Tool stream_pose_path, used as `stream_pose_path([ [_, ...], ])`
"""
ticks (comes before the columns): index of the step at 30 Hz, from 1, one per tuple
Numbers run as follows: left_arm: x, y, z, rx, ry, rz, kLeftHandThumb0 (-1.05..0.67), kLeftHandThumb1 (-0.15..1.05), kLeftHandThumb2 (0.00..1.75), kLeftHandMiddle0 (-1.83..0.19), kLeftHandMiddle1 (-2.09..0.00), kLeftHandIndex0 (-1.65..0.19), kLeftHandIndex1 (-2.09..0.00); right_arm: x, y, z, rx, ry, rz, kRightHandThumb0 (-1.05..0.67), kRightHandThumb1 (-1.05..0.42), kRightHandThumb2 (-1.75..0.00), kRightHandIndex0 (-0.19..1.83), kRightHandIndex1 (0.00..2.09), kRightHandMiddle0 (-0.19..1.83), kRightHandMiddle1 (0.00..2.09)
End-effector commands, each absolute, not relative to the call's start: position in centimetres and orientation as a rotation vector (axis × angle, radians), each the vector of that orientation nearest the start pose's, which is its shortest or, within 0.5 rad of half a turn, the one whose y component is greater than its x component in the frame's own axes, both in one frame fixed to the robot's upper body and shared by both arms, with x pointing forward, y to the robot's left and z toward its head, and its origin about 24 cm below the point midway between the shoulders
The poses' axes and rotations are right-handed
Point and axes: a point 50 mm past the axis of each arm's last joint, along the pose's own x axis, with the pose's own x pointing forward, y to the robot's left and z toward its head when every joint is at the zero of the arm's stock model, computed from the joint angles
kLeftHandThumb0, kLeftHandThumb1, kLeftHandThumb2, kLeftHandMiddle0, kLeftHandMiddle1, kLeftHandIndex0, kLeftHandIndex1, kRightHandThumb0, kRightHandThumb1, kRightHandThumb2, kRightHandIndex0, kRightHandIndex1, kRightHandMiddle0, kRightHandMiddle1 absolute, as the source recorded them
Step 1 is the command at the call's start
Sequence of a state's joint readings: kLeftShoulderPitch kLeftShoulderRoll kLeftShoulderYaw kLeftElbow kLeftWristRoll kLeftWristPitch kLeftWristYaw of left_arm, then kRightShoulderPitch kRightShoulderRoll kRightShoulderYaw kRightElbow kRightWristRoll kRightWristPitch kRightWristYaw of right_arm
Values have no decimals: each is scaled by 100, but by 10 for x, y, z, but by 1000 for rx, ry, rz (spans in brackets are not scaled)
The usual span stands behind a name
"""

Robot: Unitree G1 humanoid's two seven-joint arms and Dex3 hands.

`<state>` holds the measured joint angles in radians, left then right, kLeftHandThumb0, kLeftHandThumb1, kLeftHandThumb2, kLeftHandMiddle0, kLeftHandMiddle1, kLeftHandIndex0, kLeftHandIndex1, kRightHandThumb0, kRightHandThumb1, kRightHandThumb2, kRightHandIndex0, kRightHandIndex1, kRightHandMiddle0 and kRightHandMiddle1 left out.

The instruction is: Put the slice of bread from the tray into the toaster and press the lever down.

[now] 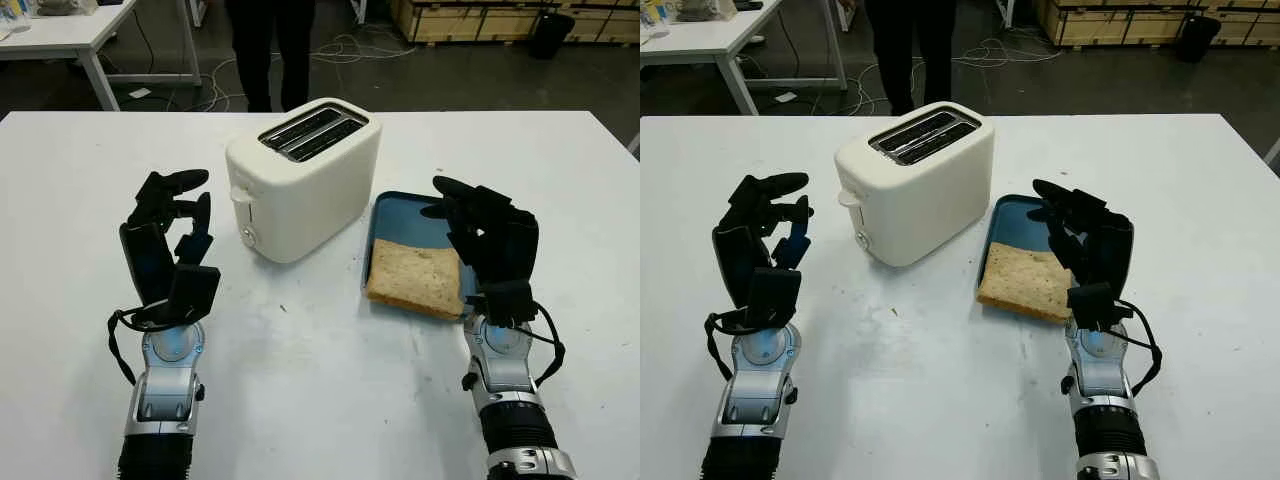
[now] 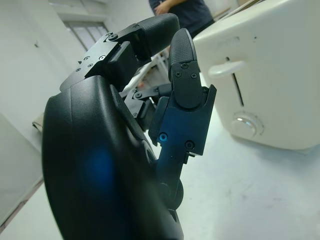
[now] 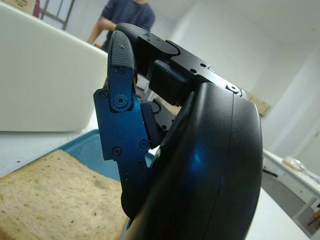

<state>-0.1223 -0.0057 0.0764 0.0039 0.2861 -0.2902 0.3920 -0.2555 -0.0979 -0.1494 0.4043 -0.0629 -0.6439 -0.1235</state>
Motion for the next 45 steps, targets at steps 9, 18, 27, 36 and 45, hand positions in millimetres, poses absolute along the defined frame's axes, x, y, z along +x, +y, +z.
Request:
stream_pose_path([
  [9,267,161,100,199,-456,379,-47,92,35,-62,-127,-66,-86,284,-191,85,-129,-524,-170,-41,-92,-29,103,73,116,0],
  [18,264,162,97,190,-457,381,-47,92,37,-63,-126,-64,-87,258,-194,94,-531,-651,-104,-47,-91,-5,85,67,96,0],
  [27,265,161,98,194,-461,378,-47,92,36,-62,-126,-64,-88,230,-198,67,-1127,-644,11,-72,-88,0,51,1,51,0],
  [36,264,162,98,192,-461,383,-47,92,36,-62,-125,-64,-88,233,-192,35,-1296,-544,58,-82,-85,0,39,0,40,0],
  [45,263,161,98,193,-463,380,-47,92,36,-63,-126,-64,-88,242,-191,15,-1365,-512,54,-82,-85,0,36,1,35,0],
])
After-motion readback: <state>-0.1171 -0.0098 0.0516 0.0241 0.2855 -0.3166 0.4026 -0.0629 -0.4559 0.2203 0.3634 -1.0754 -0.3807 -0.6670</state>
